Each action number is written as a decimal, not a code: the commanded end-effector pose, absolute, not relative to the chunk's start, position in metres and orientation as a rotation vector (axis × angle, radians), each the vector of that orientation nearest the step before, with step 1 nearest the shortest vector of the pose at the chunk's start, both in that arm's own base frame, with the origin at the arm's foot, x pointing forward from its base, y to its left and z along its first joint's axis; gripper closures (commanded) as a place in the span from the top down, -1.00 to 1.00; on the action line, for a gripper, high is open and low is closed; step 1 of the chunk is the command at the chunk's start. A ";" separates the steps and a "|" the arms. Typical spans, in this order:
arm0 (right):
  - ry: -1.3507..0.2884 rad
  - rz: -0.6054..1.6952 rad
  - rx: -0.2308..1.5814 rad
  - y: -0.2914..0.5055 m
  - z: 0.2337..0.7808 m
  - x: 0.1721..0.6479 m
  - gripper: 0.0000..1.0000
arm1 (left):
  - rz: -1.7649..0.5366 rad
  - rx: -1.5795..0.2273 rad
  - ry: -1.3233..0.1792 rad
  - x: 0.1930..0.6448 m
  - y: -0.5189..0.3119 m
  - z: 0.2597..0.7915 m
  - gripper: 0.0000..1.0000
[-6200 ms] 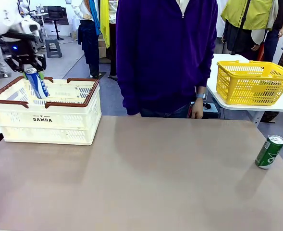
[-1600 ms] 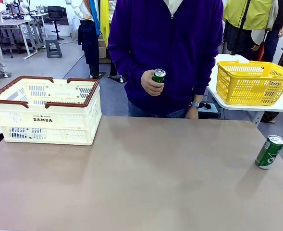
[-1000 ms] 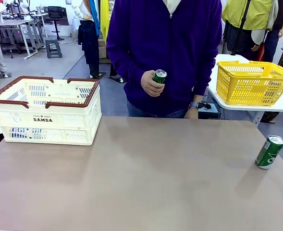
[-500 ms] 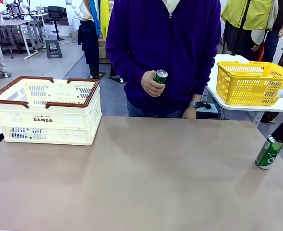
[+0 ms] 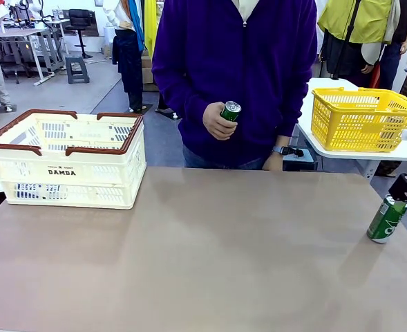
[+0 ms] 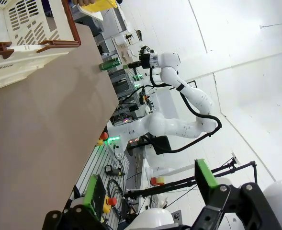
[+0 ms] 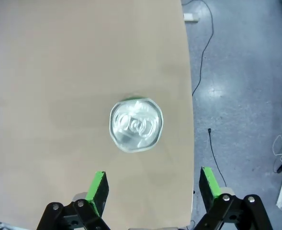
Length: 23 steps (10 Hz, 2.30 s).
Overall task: Place the drinks into the Shopping basket.
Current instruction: Pick up one drink and place it into the Shopping basket.
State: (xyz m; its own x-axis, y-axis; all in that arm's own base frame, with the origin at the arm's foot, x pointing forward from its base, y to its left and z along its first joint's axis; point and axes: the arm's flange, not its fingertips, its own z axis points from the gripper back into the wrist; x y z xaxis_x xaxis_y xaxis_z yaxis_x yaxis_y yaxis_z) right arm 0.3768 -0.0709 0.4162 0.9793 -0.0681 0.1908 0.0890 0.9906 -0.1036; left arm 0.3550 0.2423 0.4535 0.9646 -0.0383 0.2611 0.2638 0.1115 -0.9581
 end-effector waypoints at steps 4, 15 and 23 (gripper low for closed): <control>-0.233 -0.112 -0.057 -0.067 0.397 0.402 1.00 | -0.222 -1.446 -0.196 0.354 0.241 0.453 1.00; -0.232 -0.100 -0.037 -0.071 0.362 0.403 -1.00 | -0.222 -1.446 -0.196 0.354 0.241 0.453 1.00; -0.307 -0.067 0.014 -0.074 0.380 0.400 -1.00 | -0.222 -1.446 -0.196 0.354 0.241 0.453 1.00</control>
